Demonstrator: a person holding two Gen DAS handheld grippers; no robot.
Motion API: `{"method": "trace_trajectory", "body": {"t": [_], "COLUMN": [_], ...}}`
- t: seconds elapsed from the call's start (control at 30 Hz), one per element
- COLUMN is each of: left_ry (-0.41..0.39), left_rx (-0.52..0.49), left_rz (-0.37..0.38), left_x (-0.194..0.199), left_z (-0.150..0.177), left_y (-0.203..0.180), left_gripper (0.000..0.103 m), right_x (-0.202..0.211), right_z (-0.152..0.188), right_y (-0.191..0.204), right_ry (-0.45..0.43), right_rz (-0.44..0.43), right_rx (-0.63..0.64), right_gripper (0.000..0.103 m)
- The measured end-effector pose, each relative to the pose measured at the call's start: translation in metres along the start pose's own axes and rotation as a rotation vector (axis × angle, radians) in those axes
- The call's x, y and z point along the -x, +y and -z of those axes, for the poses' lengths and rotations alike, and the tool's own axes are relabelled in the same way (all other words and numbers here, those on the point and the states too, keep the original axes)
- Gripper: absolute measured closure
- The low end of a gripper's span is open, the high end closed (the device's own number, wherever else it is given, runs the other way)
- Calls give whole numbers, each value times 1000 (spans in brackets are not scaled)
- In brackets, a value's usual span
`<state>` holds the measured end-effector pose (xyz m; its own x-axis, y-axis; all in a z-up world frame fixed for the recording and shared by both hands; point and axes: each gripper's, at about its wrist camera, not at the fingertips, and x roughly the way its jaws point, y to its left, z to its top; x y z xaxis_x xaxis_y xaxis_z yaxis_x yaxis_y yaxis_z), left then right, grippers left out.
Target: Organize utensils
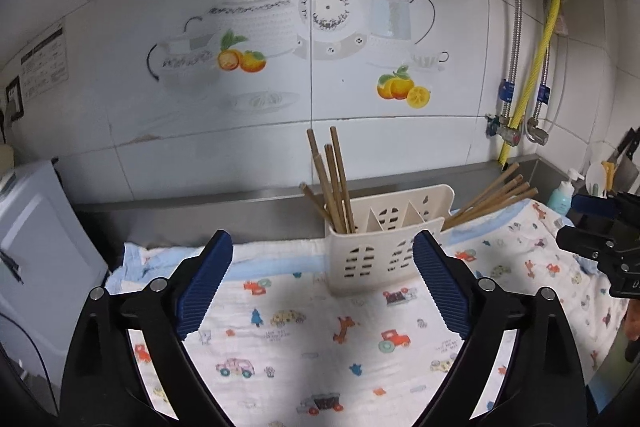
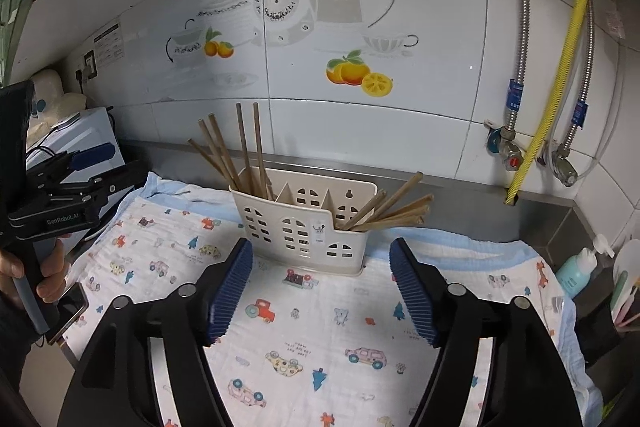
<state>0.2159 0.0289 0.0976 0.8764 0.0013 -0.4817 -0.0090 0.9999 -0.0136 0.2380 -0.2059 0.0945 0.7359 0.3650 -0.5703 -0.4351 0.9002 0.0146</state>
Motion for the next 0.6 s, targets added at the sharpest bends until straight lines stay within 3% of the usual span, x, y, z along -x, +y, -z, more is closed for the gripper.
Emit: {"method": "trace_trajectory", "body": {"t": [0.6], "left_ry": [35], "left_rx": [52], "left_rz": [-10], "left_x": [35], "left_z": [56], "left_y": [18], "left_gripper": [6], "right_x": [27], "right_z": [57], "right_y": [25], "right_ry": [-22], "right_rz": [59], "right_rx": [-23], "right_gripper": [14]}}
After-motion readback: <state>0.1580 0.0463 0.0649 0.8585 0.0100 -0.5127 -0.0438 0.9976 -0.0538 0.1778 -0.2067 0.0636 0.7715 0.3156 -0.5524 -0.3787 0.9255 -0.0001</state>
